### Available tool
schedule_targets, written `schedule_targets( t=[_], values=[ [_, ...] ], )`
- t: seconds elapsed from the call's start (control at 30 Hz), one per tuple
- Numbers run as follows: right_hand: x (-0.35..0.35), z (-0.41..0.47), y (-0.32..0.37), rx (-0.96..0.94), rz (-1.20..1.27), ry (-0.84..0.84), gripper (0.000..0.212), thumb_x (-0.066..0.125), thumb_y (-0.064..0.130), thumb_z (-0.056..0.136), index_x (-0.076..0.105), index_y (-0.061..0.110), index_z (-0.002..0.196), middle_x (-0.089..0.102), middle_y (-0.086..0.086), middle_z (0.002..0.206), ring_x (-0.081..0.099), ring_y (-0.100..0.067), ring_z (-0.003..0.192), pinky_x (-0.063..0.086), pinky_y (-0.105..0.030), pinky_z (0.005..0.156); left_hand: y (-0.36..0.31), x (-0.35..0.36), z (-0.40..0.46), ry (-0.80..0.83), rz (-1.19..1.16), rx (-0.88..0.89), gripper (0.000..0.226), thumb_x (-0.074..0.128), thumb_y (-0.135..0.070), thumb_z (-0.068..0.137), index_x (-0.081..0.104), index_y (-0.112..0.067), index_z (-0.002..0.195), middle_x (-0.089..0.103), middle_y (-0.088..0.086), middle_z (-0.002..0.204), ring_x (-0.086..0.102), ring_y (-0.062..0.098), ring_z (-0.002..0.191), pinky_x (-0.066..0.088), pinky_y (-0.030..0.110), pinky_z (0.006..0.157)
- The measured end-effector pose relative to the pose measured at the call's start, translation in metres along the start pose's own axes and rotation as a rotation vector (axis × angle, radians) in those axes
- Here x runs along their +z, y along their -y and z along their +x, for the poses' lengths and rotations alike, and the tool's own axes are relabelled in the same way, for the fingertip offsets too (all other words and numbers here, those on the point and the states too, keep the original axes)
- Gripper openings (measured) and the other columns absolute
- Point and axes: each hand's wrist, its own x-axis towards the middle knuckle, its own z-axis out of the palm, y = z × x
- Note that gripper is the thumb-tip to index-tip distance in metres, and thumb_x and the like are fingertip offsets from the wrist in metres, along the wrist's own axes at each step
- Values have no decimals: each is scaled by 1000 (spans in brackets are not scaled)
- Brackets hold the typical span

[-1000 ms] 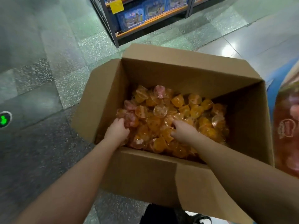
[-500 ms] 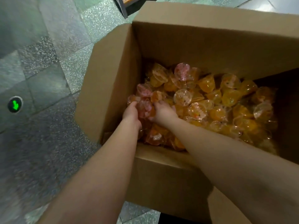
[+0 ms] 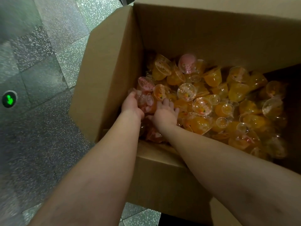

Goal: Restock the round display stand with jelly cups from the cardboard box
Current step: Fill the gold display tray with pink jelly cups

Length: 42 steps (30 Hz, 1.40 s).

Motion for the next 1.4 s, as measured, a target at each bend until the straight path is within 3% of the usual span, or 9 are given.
schedule_targets(
  t=[0.37,0.6,0.73,0.83,0.93,1.03,1.2,1.33,1.4],
  values=[
    [6,0,5,45,190,-60,59,59,47,92,44,19,141,31,-9,149,28,-31,138,27,-53,110,1,7,-12,-105,-27,31,42,68,-37,91,62,-15,127,65,12,124,62,34,114,49,49,97],
    [7,3,6,13,283,-29,64,64,37,90,35,36,147,28,-9,148,26,-32,137,25,-54,109,5,-3,-24,-165,-54,57,34,68,-30,92,64,-13,122,66,11,124,63,29,113,50,42,94],
    [8,8,8,33,344,-59,44,56,38,94,46,36,137,30,-8,147,29,-32,135,26,-53,107,9,-14,-29,-174,-85,59,18,67,-31,93,65,-14,99,66,6,122,62,25,116,44,41,103],
    [5,6,7,29,417,-16,51,58,45,91,45,33,139,27,-8,149,26,-32,137,24,-54,110,12,-23,-37,-130,-141,55,20,67,-32,93,59,-17,84,66,0,109,64,21,114,45,36,98],
    [-10,-4,1,12,473,11,69,70,43,85,38,33,145,25,-9,152,27,-33,140,25,-54,112,17,-31,-59,-97,-134,38,18,73,-32,89,64,-17,95,67,-1,93,68,18,96,50,30,88],
    [-36,-22,-21,-2,583,11,83,74,41,83,29,29,152,26,-9,156,31,-32,141,30,-53,115,21,-38,-91,-26,-115,36,29,79,-31,84,64,-15,103,65,7,100,64,24,94,53,38,93],
    [-96,-95,-85,-11,796,-22,78,75,25,86,30,24,150,51,7,132,58,-6,106,47,-13,80,36,-36,-153,151,89,102,20,72,-31,89,58,-25,103,61,10,115,58,34,112,47,58,100],
    [-137,-167,-146,91,816,-56,80,76,43,84,30,30,148,50,3,141,53,-19,127,51,-37,101,65,-16,-202,312,293,164,33,70,-28,91,59,-25,122,62,8,123,63,30,110,57,47,91],
    [-158,-206,-180,146,801,-101,82,74,49,83,28,32,149,47,5,143,51,-19,129,48,-36,103,85,-1,-227,384,445,207,49,70,-29,90,50,-25,135,61,6,125,64,27,107,57,45,90]
  ],
)
